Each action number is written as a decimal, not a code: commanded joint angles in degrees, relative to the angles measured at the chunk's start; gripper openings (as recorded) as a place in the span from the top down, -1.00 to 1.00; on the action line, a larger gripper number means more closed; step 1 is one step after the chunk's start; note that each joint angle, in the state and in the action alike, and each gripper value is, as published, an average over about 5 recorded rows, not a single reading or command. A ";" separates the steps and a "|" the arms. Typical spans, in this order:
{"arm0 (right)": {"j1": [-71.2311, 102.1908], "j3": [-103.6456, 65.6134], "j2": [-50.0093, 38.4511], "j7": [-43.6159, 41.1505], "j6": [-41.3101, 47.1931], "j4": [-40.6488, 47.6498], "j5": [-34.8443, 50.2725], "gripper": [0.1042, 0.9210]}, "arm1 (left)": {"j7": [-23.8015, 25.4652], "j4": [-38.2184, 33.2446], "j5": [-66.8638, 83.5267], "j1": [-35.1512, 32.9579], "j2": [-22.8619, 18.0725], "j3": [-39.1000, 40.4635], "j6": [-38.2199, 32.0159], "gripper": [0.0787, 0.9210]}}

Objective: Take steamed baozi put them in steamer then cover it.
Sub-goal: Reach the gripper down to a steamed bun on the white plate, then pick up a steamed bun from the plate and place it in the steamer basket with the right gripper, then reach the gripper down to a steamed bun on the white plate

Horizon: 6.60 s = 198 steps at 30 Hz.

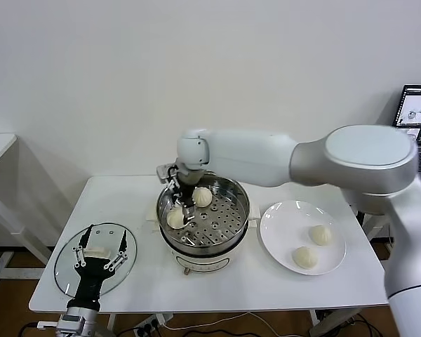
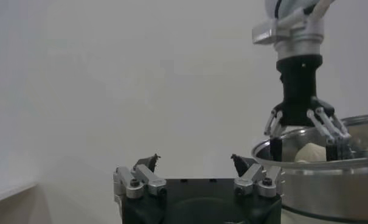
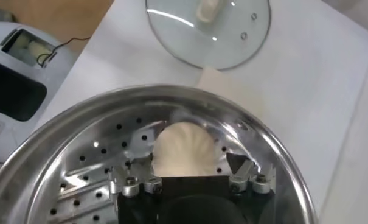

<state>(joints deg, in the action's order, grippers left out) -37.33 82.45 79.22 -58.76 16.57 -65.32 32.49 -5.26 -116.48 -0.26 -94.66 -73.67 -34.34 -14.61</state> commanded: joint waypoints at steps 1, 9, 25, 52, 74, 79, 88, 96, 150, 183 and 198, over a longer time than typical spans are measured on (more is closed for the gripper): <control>-7.07 -1.14 -15.22 -5.22 -2.31 -10.07 -3.40 -0.76 | 0.03 -0.07 -0.11 -0.03 0.00 0.16 0.00 -0.77; -6.25 -1.80 -37.20 -16.44 -10.49 -13.44 -13.09 -0.76 | 0.07 -0.24 -0.40 -0.20 0.25 0.48 0.15 -0.77; 21.36 -13.82 -44.82 -12.68 -12.69 -8.27 -24.99 -0.76 | 0.01 -0.17 -0.89 -0.57 -0.33 -0.03 0.33 -0.77; 34.28 -23.88 -39.25 -8.07 -11.38 -3.26 -30.59 -0.55 | -0.30 0.74 -2.19 -0.68 -0.65 -0.66 -0.46 -0.77; 0.86 -20.98 -25.54 -17.29 -38.78 -8.86 -32.56 -0.35 | -0.46 -0.26 -2.04 -0.68 0.11 -0.14 -0.63 -0.77; -0.90 -19.86 -18.72 -15.63 -48.57 -11.49 -35.69 -0.36 | -0.46 -0.45 -2.05 -0.72 0.02 -0.09 -0.63 -0.77; 4.48 -16.88 -12.01 -12.48 -55.68 -17.11 -41.68 -0.36 | -0.38 -0.39 -2.05 -0.86 0.04 -0.31 -1.12 -0.77; 8.59 -15.19 -8.50 -10.92 -59.37 -17.16 -45.44 -0.38 | -0.24 -0.27 -2.05 -0.84 0.02 -0.38 -1.47 -0.77; 6.89 -23.79 -36.53 -20.96 -15.20 0.63 -24.56 -0.76 | -0.23 0.53 -2.22 -0.62 0.00 0.00 -2.14 -0.77; 38.21 -38.89 -35.16 -7.66 -13.85 18.83 -34.85 -0.76 | -0.40 0.82 -2.32 -0.79 -0.20 -0.88 -1.92 -0.77; 38.30 -40.48 -32.69 -7.36 -14.48 20.11 -36.19 -0.45 | -0.38 0.32 -2.19 -0.65 0.16 -1.31 -1.53 -0.77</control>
<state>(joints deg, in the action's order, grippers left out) -0.24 43.31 45.68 -66.54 1.99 -46.12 -2.93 -5.65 -116.06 -2.46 -95.32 -73.52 -35.64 -16.23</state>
